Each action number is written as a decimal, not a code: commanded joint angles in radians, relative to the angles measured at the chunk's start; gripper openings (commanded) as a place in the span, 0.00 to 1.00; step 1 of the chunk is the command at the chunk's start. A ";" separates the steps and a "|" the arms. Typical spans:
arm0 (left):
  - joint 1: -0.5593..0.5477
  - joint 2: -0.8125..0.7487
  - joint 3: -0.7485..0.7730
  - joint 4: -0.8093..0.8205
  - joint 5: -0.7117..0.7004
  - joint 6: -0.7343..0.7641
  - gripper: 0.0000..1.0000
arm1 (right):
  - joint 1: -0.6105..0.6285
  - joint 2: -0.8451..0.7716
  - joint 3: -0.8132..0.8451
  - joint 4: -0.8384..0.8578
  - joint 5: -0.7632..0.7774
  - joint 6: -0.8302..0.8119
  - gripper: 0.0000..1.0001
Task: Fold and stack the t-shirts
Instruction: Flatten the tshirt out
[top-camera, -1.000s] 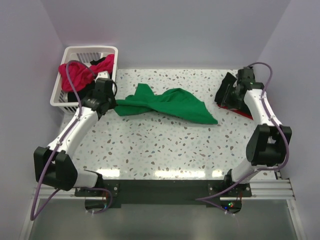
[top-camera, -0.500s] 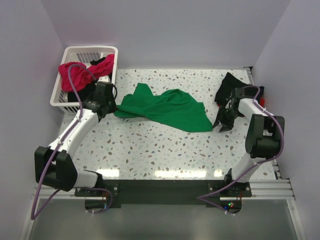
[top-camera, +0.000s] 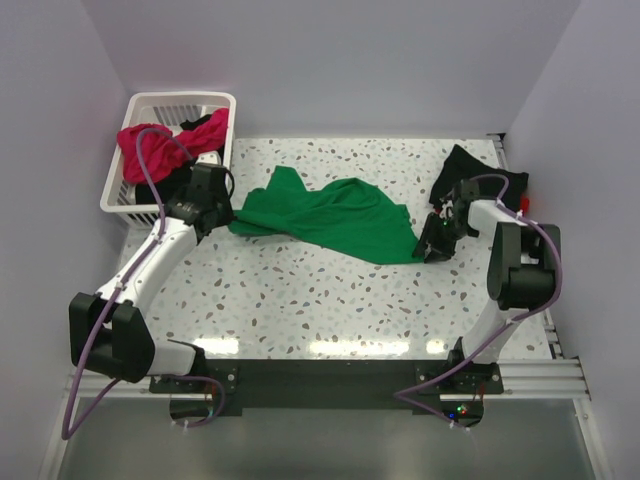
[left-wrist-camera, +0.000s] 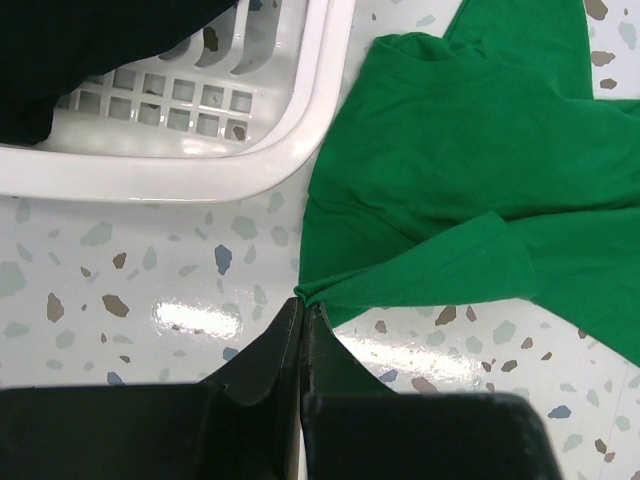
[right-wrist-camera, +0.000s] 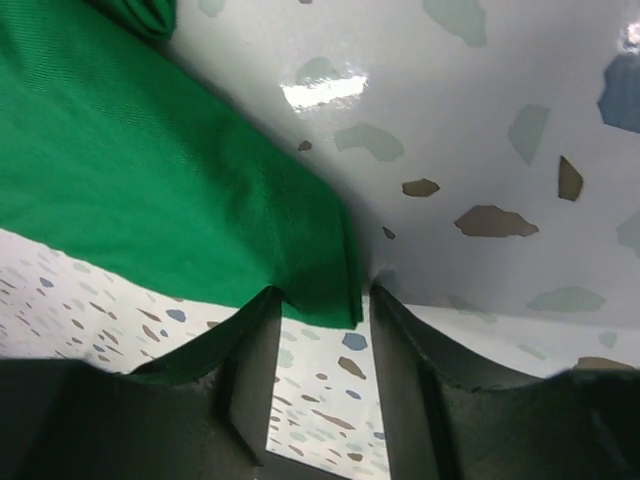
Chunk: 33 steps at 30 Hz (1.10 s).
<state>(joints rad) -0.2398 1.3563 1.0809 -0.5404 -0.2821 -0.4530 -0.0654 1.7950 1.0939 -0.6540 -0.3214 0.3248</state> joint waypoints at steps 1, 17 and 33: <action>0.007 -0.008 0.004 0.031 -0.003 -0.004 0.00 | 0.012 0.017 0.014 0.051 -0.059 0.005 0.43; 0.007 0.024 0.010 -0.009 -0.097 0.020 0.00 | 0.000 -0.235 0.190 -0.321 0.053 -0.056 0.10; 0.005 0.046 -0.002 0.031 -0.017 0.037 0.00 | -0.060 -0.197 -0.003 -0.174 -0.047 -0.016 0.56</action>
<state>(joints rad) -0.2398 1.3975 1.0809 -0.5453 -0.3210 -0.4259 -0.1459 1.5990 1.1343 -0.8700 -0.3172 0.2977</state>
